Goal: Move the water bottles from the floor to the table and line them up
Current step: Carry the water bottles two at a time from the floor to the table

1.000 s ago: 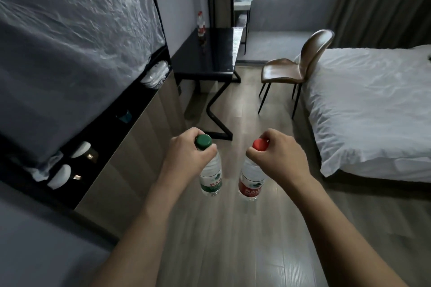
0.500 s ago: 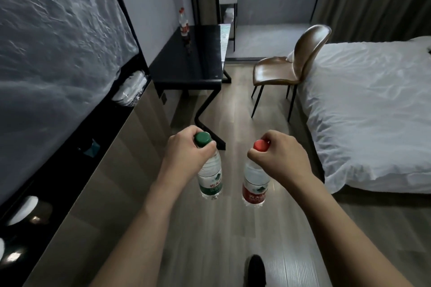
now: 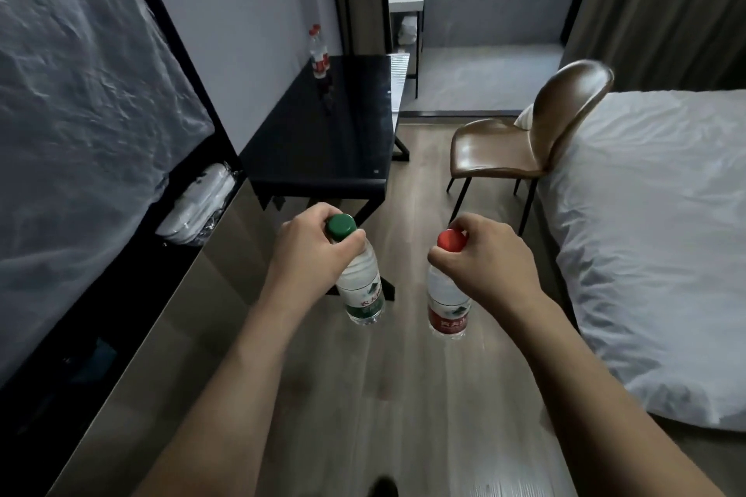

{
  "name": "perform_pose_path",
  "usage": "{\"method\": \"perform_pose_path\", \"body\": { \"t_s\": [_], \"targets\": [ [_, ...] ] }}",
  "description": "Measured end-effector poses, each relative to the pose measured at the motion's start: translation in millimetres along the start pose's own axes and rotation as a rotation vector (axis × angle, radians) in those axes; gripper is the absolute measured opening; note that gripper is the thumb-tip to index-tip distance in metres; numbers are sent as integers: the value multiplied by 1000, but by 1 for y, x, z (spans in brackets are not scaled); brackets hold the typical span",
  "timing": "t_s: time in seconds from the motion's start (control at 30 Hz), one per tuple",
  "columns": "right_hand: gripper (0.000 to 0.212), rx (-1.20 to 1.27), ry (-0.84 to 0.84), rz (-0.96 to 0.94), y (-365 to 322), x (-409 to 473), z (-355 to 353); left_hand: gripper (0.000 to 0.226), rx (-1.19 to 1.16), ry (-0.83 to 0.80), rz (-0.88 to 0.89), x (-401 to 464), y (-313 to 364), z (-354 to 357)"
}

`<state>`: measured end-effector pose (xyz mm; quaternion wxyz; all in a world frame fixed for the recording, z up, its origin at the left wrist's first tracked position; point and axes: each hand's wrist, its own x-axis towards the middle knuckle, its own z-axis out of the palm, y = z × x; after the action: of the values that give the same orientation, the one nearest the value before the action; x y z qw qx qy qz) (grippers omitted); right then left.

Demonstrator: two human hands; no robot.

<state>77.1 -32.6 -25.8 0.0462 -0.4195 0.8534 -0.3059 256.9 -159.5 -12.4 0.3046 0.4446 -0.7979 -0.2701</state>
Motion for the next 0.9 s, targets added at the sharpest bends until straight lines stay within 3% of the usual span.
{"method": "perform_pose_path", "body": {
  "t_s": [0.5, 0.9],
  "targets": [
    [27, 1, 87, 52, -13, 245, 49, 17, -47, -19, 81, 261, -18, 61],
    [27, 11, 14, 25, 38, 428, 71, 15, -82, -10, -6, 421, -3, 152]
  ]
}}
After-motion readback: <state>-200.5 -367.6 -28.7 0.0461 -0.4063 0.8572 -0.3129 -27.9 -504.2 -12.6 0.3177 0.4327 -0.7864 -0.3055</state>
